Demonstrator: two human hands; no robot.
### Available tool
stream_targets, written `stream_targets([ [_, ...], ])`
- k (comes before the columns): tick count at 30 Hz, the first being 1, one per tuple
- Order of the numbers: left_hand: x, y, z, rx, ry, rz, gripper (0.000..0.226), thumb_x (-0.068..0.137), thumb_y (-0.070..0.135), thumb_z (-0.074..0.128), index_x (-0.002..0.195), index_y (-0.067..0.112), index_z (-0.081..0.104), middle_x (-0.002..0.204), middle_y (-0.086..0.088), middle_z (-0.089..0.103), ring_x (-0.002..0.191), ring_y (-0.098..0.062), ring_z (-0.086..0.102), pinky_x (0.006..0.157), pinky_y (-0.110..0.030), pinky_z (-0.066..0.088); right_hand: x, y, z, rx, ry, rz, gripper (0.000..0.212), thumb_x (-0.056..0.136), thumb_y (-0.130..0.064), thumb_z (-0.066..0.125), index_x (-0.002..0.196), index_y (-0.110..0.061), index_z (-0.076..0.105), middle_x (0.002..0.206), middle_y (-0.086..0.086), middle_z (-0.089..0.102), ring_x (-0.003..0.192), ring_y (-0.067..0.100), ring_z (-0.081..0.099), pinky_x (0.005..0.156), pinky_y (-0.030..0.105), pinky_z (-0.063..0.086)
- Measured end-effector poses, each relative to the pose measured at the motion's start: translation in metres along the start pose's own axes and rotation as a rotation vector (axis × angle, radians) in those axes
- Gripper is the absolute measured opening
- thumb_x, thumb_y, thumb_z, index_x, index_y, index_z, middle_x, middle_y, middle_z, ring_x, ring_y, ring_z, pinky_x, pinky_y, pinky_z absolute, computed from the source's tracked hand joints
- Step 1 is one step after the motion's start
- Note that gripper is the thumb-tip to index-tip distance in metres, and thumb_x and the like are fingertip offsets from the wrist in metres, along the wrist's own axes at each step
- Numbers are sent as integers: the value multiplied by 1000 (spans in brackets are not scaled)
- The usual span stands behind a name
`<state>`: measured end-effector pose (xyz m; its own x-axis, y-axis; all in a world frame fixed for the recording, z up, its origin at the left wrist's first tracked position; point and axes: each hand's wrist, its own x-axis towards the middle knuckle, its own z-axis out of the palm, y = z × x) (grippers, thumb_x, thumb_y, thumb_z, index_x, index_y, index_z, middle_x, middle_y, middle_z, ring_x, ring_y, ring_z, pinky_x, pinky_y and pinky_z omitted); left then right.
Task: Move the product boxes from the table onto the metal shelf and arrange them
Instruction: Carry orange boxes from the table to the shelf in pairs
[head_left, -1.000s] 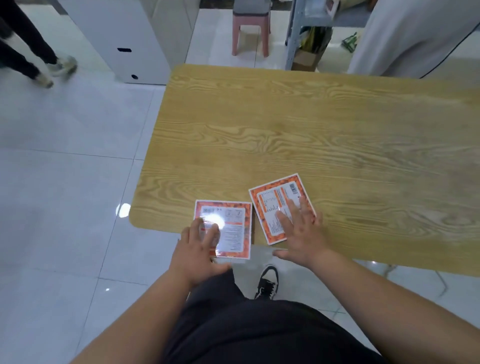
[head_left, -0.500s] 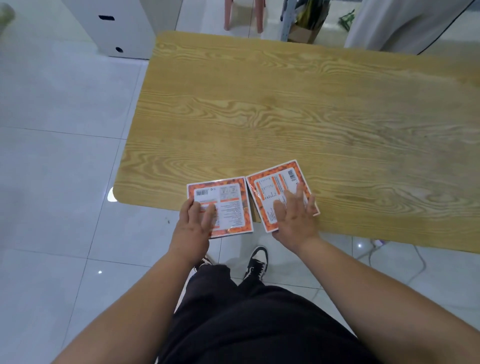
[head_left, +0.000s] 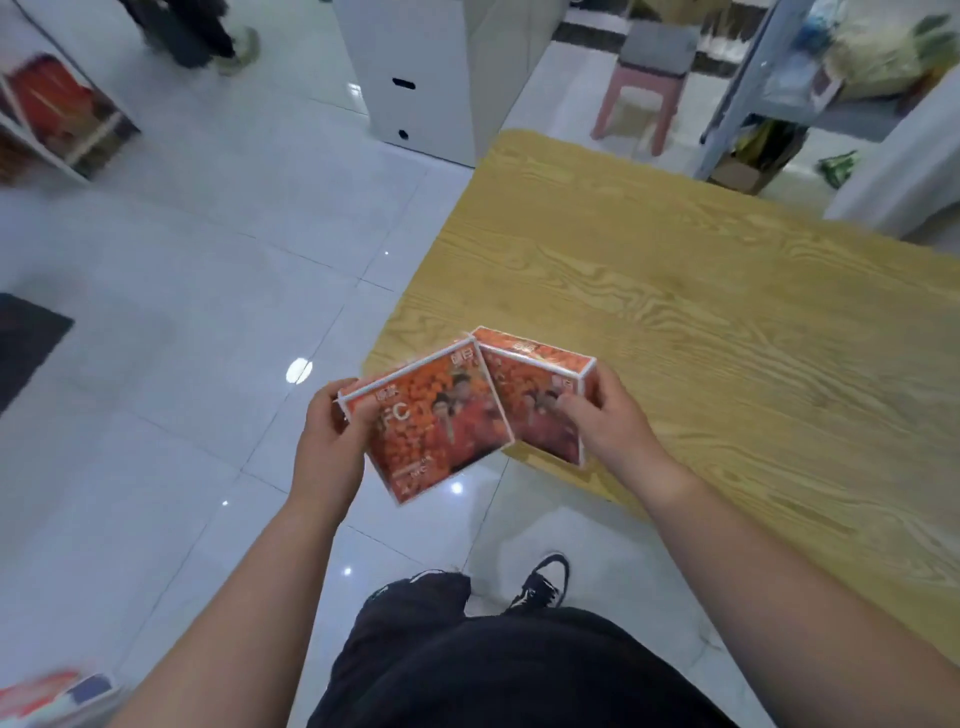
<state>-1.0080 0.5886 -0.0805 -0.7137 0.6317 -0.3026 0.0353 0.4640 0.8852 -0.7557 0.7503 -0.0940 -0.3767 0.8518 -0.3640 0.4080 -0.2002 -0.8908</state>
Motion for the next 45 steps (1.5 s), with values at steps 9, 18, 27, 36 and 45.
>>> stream_targets([
  [9,5,-54,-180,-166,387,-231,34,97,53,43,131,48,50,128,7,63,113,-15,62,103,-45,47,26,-105,164,55,-131,-11,10,98,-19,51,107,-19,56,91,-2,64,82,15,61,57,22,48],
  [18,-44,-129,-355,-382,767,-382,36,92,53,43,126,46,52,115,9,65,107,-16,62,96,-41,50,24,-186,405,-227,-631,-150,28,85,-43,57,107,-27,66,102,0,73,97,22,70,91,45,54],
  [27,-139,-181,-429,-652,1206,-537,26,96,35,43,104,37,68,101,-3,73,92,-20,70,81,-41,57,-22,-200,621,-566,-1127,-297,41,83,-47,51,105,-16,66,97,11,73,94,36,71,85,49,54],
  [36,-173,-173,-461,-768,1642,-528,28,105,33,38,122,50,52,85,-8,68,67,-21,70,62,-40,58,-113,-261,766,-585,-1584,-455,40,88,-60,58,113,-29,63,105,-3,75,91,16,75,80,36,59],
  [45,-211,-100,-502,-624,2206,-455,21,103,35,41,112,45,57,91,0,70,75,-18,67,73,-41,58,-258,-360,867,-499,-2039,-697,37,85,-69,61,108,-41,60,110,-2,74,95,20,75,89,48,58],
])
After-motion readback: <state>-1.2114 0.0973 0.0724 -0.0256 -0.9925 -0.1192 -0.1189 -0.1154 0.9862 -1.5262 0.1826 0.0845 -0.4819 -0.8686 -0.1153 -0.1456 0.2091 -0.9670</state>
